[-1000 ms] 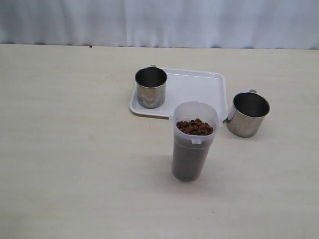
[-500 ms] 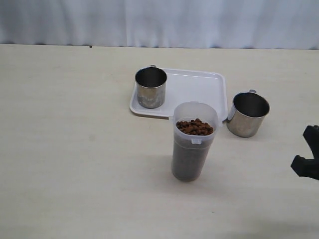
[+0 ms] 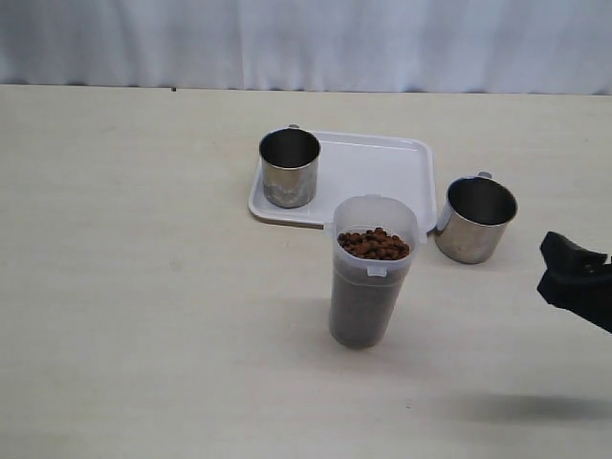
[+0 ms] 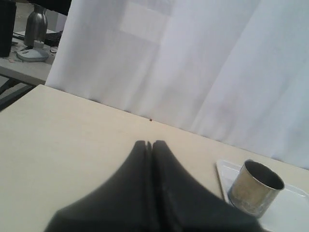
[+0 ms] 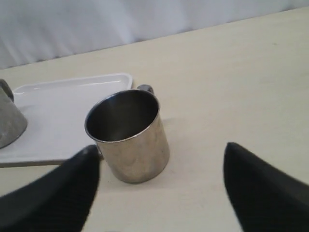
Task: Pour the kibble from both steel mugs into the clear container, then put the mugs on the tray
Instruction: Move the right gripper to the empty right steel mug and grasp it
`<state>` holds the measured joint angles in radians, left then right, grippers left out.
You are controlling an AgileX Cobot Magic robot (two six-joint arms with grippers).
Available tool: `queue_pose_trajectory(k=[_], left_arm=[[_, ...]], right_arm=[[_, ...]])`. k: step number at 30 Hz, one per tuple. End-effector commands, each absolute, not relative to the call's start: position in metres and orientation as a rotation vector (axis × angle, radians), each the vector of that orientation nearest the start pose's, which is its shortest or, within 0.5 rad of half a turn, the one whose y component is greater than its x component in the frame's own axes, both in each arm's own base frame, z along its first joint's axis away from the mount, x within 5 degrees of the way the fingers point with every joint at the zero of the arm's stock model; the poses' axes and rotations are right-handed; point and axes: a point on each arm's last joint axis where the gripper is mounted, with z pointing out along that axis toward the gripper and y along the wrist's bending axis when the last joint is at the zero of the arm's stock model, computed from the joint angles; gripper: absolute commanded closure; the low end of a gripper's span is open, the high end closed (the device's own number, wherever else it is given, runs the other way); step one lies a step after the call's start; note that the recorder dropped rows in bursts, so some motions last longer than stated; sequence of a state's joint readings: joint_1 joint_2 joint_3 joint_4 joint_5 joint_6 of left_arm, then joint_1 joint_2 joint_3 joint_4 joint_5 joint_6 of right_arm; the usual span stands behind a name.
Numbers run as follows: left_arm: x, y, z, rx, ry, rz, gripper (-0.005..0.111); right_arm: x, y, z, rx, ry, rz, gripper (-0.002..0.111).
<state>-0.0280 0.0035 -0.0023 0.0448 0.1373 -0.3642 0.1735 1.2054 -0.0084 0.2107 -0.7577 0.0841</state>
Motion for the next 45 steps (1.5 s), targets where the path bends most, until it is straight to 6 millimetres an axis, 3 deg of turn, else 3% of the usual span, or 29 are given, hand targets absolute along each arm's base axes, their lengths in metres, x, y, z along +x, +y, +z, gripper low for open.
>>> queue_pose_trajectory(k=[1, 5, 11, 27, 39, 45], left_arm=[[0.056, -0.002, 0.201, -0.245, 1.608, -0.282, 0.107], [0.056, -0.002, 0.201, -0.244, 1.601, -0.283, 0.107], [0.056, -0.002, 0.201, -0.239, 1.602, -0.276, 0.107], [0.055, -0.001, 0.19, -0.259, 1.722, -0.256, 0.107], [0.055, -0.001, 0.19, -0.255, 1.722, -0.253, 0.107], [0.055, -0.001, 0.19, -0.156, 1.736, -0.168, 0.107]], right_arm=[[0.163, 0.017, 0.15, 0.136, 1.954, 0.139, 0.033], [0.173, 0.02, 0.145, 0.122, 1.982, 0.133, 0.024], [0.187, 0.03, 0.14, -0.016, 2.015, 0.154, 0.024], [0.243, 0.042, 0.112, -0.146, 2.03, 0.111, 0.024], [0.27, 0.046, 0.099, -0.143, 2.037, 0.09, 0.024], [0.277, 0.047, 0.094, -0.143, 2.031, 0.09, 0.024]])
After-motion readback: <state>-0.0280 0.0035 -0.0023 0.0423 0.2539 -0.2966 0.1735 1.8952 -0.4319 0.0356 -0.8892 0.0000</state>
